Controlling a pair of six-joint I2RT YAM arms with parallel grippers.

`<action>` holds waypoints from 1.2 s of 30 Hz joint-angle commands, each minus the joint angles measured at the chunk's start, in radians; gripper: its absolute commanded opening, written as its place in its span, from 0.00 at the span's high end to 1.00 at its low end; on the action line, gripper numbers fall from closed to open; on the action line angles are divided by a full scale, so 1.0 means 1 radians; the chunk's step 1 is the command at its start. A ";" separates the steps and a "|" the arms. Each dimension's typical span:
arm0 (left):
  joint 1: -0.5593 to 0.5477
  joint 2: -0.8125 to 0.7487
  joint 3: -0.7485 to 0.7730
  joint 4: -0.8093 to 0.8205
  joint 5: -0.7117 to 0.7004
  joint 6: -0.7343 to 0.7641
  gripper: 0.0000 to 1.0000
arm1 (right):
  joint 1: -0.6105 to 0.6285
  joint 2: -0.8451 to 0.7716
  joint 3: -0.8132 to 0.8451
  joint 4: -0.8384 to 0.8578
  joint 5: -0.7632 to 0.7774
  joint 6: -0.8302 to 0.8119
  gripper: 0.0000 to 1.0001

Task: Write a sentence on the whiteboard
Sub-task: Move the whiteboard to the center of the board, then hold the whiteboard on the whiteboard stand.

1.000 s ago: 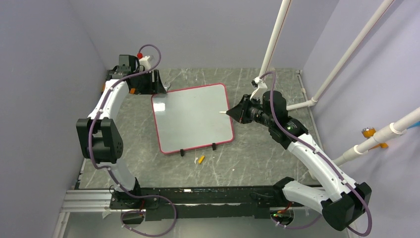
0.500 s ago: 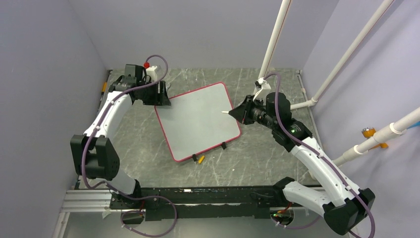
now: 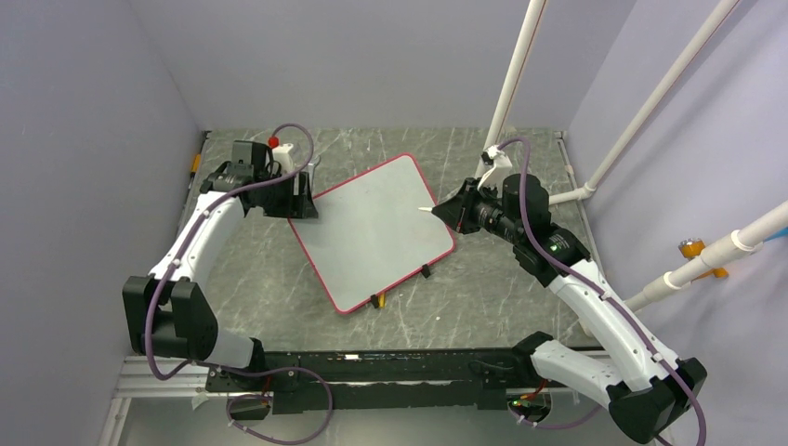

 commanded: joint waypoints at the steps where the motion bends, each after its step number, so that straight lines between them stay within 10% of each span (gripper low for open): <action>1: -0.004 -0.069 0.022 0.021 -0.025 0.024 0.24 | 0.004 -0.013 0.043 0.000 0.012 -0.014 1.00; 21: 0.039 0.311 0.455 -0.135 0.422 0.176 0.30 | 0.004 0.008 0.076 -0.002 -0.019 -0.052 1.00; 36: 0.086 0.459 0.408 -0.139 0.712 0.217 0.42 | 0.005 0.034 0.087 -0.010 -0.041 -0.072 1.00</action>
